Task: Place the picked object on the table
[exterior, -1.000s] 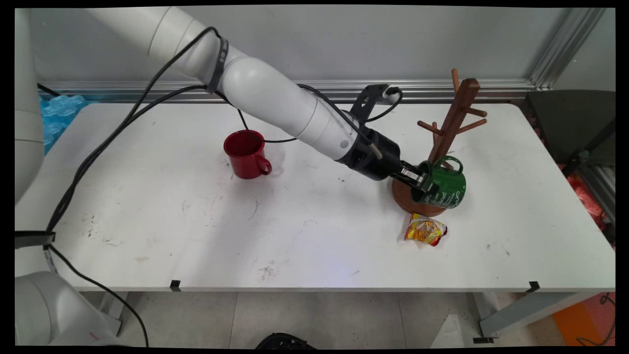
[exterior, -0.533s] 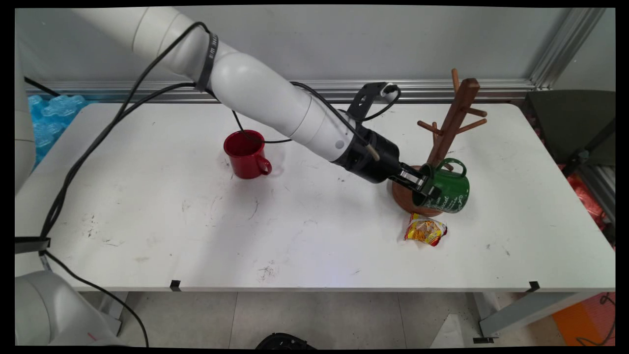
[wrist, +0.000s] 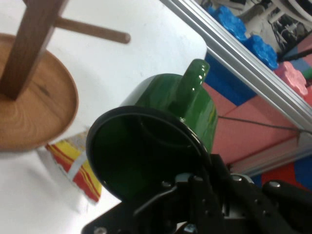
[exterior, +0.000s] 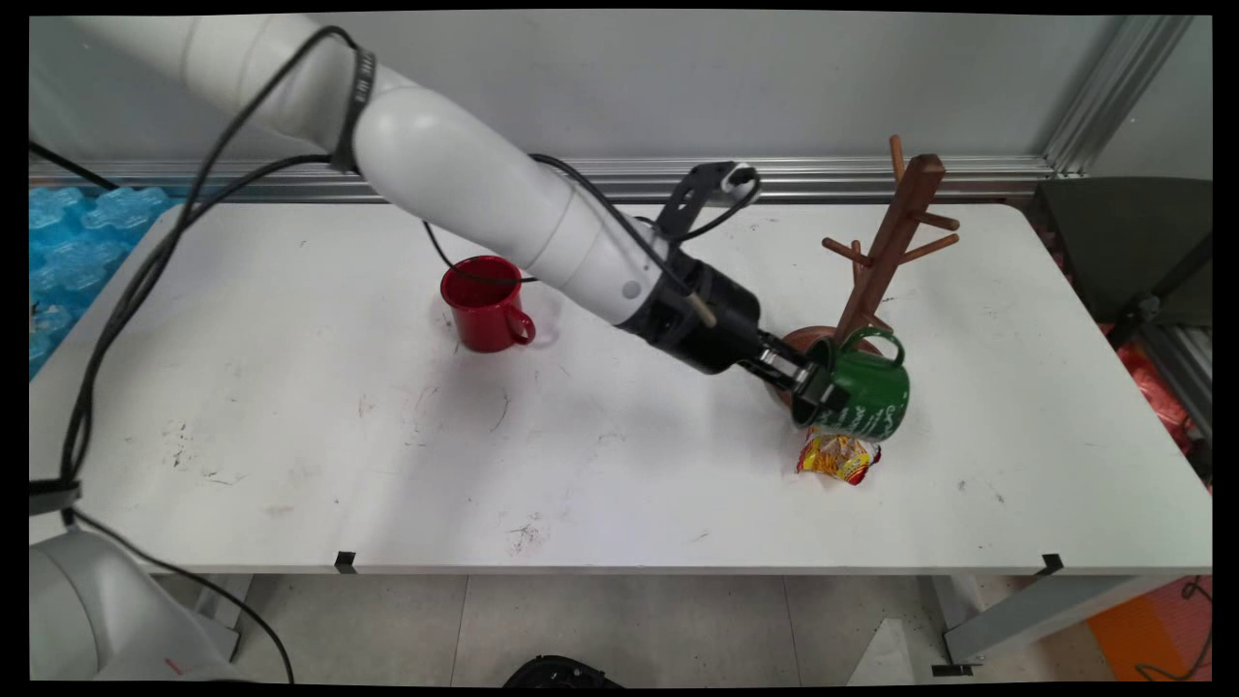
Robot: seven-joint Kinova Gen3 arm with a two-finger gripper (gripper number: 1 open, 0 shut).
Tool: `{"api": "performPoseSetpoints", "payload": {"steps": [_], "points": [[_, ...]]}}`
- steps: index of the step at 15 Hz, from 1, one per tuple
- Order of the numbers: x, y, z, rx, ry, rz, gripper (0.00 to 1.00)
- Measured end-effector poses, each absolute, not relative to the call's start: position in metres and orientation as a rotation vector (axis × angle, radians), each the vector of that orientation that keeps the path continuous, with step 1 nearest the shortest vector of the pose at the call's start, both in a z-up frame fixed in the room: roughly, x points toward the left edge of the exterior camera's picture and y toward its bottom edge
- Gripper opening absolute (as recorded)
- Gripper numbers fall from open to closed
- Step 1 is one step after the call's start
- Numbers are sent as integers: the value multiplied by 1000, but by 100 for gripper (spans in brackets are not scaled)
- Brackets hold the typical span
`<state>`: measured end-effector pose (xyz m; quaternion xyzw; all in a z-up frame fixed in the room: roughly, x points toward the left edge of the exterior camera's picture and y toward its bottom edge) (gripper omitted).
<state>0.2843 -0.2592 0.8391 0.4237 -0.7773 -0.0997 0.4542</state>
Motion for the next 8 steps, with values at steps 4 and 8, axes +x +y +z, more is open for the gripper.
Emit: {"api": "performPoseSetpoints", "payload": {"steps": [4, 8], "points": [[304, -244, 852, 1001, -1990, -227, 0], [331, -236, 872, 938, -2110, -167, 0]]}}
